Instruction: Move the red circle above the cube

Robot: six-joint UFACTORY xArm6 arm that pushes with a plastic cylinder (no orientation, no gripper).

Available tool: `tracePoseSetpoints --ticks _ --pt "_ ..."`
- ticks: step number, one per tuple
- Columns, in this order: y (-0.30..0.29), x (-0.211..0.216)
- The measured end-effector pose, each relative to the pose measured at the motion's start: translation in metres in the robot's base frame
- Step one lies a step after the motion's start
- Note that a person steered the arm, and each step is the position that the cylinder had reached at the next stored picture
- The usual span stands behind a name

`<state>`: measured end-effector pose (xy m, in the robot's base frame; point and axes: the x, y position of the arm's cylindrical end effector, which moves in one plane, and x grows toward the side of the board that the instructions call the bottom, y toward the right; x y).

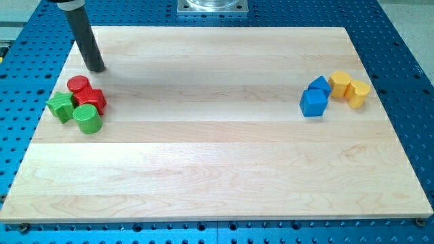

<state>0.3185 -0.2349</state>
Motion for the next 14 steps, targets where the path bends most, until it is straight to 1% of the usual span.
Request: tracePoseSetpoints --ticks 1,2,3,5,6,7,8,9,12,14 --pt "-0.007 -0.005" --pt "-0.042 -0.016" --pt "-0.046 -0.016" --pt "-0.034 -0.016" --pt "-0.004 -0.016" --pt "0.048 -0.016" --pt "0.089 0.019" --pt "0.096 0.054" --pt "0.127 0.068" --pt "0.154 0.068"
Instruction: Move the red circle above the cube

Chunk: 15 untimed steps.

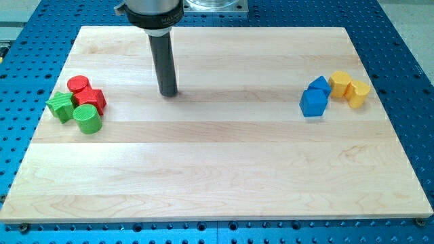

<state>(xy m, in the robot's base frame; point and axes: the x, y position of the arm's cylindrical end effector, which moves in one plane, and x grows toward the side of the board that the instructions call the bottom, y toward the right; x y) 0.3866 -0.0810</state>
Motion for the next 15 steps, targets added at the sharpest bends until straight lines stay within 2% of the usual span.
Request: tracePoseSetpoints --ticks 3,4,7,8,11,13,14,15 --pt "0.036 0.009" --pt "0.036 0.025" --pt "0.039 0.031" --pt "0.039 0.054" --pt "0.038 0.060" --pt "0.011 0.068" --pt "-0.025 0.085" --pt "-0.056 0.081"
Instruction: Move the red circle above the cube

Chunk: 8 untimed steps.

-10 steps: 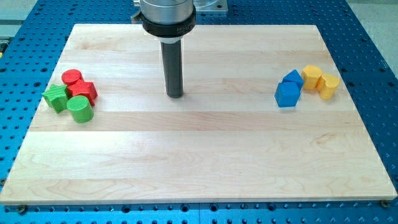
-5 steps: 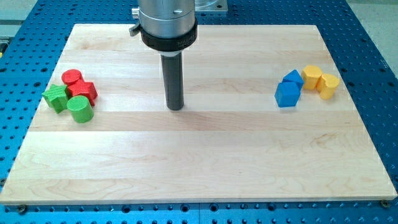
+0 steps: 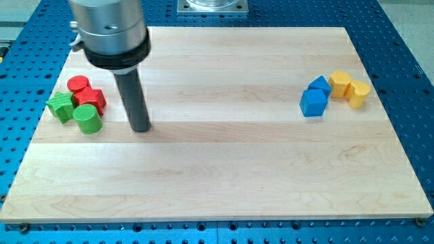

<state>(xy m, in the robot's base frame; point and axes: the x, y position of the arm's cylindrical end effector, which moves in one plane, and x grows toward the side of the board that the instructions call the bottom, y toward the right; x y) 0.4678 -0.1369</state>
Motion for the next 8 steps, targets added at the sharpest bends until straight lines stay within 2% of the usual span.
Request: tracePoseSetpoints --ticks 1,3,4,5,6,7,8 --pt "-0.024 0.013" --pt "-0.040 -0.029" --pt "-0.030 -0.074" --pt "-0.073 -0.140" --pt "-0.157 -0.143" --pt "-0.160 -0.084" --pt "-0.120 -0.064"
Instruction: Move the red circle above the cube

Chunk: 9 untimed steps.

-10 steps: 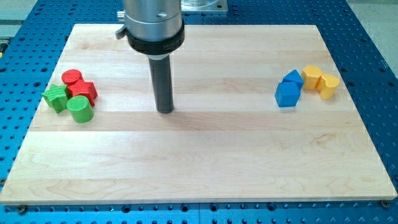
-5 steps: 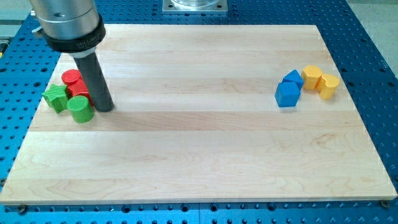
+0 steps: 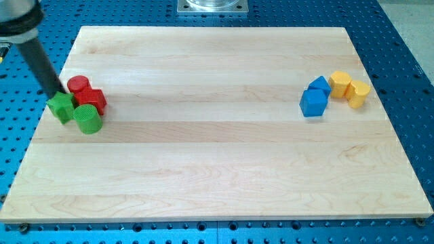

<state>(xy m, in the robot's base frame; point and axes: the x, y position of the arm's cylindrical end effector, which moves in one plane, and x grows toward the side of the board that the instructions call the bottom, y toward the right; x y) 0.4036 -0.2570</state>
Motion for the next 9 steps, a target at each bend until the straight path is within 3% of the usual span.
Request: tracePoseSetpoints --ticks 2,3,4,5,6,7,9 --pt "0.195 -0.056" --pt "0.122 -0.057" --pt "0.109 -0.094" --pt "0.227 -0.105" --pt "0.342 -0.102" --pt "0.330 -0.069" --pt "0.395 -0.041"
